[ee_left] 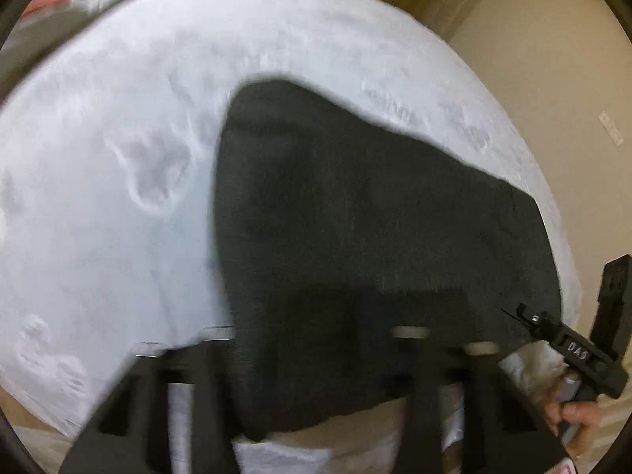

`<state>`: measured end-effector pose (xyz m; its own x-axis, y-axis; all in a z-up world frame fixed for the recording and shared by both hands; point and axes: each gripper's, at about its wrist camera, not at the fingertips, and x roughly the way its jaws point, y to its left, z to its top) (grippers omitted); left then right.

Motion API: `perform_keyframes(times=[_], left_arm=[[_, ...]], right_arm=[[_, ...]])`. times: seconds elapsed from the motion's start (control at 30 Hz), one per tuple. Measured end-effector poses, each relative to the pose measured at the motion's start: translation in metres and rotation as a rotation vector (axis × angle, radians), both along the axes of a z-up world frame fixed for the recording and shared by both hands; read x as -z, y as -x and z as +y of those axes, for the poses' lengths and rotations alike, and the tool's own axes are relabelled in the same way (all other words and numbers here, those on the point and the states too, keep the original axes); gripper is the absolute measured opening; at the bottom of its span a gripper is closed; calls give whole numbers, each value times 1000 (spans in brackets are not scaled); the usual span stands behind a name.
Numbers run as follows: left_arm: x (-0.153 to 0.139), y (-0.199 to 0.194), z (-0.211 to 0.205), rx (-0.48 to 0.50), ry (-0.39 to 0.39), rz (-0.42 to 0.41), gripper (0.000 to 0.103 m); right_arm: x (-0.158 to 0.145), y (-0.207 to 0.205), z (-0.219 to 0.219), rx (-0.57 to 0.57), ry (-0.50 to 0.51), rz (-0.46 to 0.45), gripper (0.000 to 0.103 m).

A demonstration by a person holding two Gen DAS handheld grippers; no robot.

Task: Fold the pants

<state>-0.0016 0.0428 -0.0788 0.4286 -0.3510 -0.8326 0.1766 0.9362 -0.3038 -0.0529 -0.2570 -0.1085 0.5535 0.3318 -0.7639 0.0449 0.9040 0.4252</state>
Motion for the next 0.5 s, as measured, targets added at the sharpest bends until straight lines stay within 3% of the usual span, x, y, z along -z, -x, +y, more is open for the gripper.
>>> perform_keyframes(times=[0.1,0.23,0.5], left_arm=[[-28,4,-3,21,21,-77,19],[-79,22,-22,58,-40,-242,17],[-156,46,-33,50,-89,-424,14]], right_arm=[[-14,5,2,6,10,-54,31],[-46,18,16,1,36,-141,30],[-121,36,35,-25,110,-316,30]])
